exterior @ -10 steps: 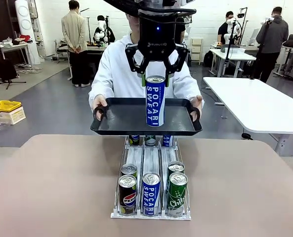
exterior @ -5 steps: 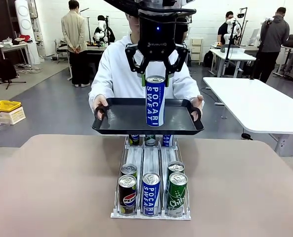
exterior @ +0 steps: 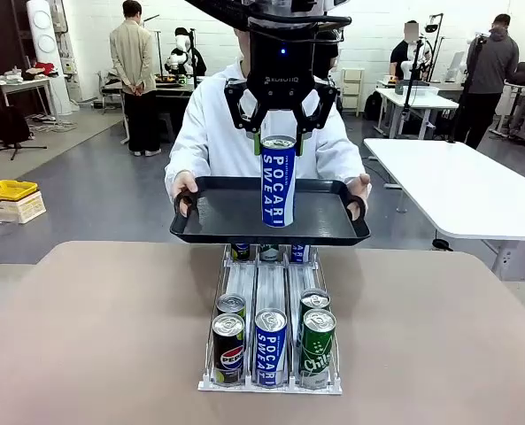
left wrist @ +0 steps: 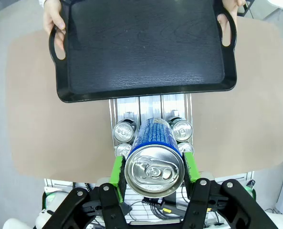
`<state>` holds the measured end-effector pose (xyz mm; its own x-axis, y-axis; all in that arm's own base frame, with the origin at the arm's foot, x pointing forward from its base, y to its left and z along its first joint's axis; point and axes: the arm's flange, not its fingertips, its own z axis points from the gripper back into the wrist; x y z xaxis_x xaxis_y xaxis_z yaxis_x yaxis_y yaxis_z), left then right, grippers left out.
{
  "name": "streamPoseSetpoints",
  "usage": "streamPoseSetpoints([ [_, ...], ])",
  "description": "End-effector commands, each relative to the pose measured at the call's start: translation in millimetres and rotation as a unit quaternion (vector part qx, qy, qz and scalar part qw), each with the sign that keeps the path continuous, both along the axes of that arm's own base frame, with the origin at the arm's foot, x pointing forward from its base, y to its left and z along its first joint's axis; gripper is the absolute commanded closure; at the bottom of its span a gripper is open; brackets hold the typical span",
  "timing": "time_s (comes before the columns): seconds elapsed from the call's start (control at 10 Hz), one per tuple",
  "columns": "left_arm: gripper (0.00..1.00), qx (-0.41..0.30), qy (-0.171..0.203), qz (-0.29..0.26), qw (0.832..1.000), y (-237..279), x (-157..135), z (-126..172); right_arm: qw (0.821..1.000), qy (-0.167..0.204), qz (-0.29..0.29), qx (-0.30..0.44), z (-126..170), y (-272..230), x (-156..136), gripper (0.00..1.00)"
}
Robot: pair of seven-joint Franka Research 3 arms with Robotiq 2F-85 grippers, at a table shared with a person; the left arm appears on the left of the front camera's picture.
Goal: Retrieve and hand over the desired beverage to the person.
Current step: Place the picked can on the Handle tray extended by the person.
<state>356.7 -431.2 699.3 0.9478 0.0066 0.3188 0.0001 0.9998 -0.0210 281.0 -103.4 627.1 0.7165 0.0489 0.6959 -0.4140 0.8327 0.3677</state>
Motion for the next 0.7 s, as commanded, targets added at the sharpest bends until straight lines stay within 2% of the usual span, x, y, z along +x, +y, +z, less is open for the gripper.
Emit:
streamPoseSetpoints([
  [0.0,0.90,-0.002,-0.005,0.003,1.000,2,-3,4,1.000,-0.007,0.013,0.009,-1,1,1,0.00],
  [0.3,0.90,-0.002,-0.005,0.003,1.000,2,-3,4,1.000,-0.007,0.013,0.009,-1,1,1,0.00],
  [0.4,0.42,0.000,0.000,0.000,1.000,0,0,0,1.000,-0.007,0.013,0.009,-1,1,1,0.00],
  [0.5,0.42,-0.003,0.010,0.003,1.000,4,12,0,1.000,-0.007,0.013,0.009,-1,1,1,0.00],
  [0.6,0.42,-0.006,0.014,0.007,1.000,18,38,2,1.000,-0.007,0.013,0.009,-1,1,1,0.00],
])
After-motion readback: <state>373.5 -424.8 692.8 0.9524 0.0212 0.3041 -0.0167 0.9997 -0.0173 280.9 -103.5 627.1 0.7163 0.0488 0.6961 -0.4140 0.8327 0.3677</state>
